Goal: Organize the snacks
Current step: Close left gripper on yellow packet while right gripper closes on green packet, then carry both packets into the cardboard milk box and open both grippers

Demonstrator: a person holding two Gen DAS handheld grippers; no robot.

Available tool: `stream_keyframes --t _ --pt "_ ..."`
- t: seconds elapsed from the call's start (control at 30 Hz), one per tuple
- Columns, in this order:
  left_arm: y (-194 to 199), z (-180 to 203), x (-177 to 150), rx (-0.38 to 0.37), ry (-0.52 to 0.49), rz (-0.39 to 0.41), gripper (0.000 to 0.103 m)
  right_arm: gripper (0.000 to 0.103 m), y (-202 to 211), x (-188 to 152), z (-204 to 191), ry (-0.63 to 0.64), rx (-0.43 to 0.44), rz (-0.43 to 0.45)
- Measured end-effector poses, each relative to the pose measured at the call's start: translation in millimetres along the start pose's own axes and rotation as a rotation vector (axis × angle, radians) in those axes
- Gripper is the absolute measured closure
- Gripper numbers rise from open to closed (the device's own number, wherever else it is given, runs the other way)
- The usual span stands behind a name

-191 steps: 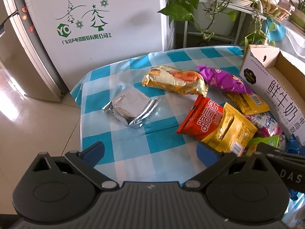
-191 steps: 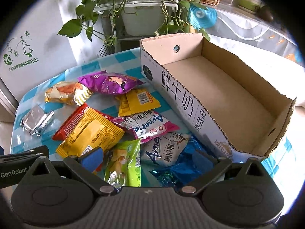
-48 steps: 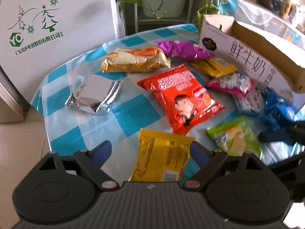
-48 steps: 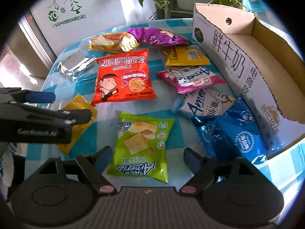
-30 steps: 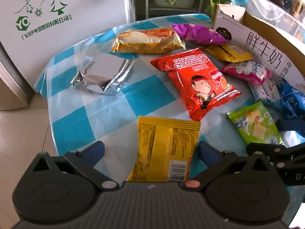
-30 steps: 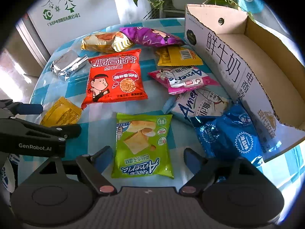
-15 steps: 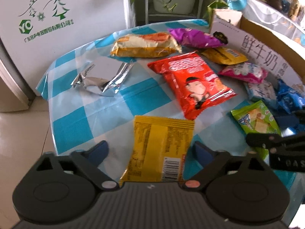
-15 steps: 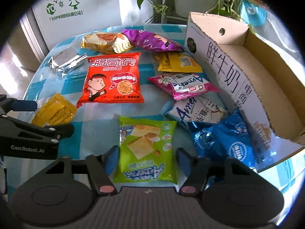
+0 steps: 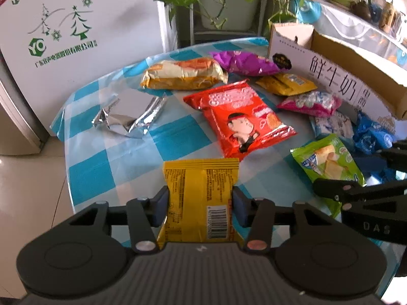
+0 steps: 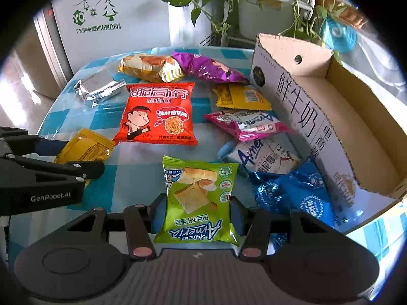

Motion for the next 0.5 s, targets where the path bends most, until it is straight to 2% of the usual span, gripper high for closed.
stream_keyframes --t 0.13,0.5 --pt "9.0 0.3 5.7 -0.004 0.016 0.033 0.053 0.045 9.7 0.8 -0.7 0.027 -0.015 0.038" --pt "36.1 7.7 23.8 -0.04 0.028 0.124 0.053 0.045 35.2 9.1 2.5 0.024 -0.026 0.069"
Point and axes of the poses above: each gripper's, at about its wrist camera, not at the fingertips, and y roughly against the way its jaws point, z to its right, x to its top, the point moved 8 cm from there along -y, roughly the way its jaws point, and after that the axes turned 6 degrees about -x, right-handed, at the moved point
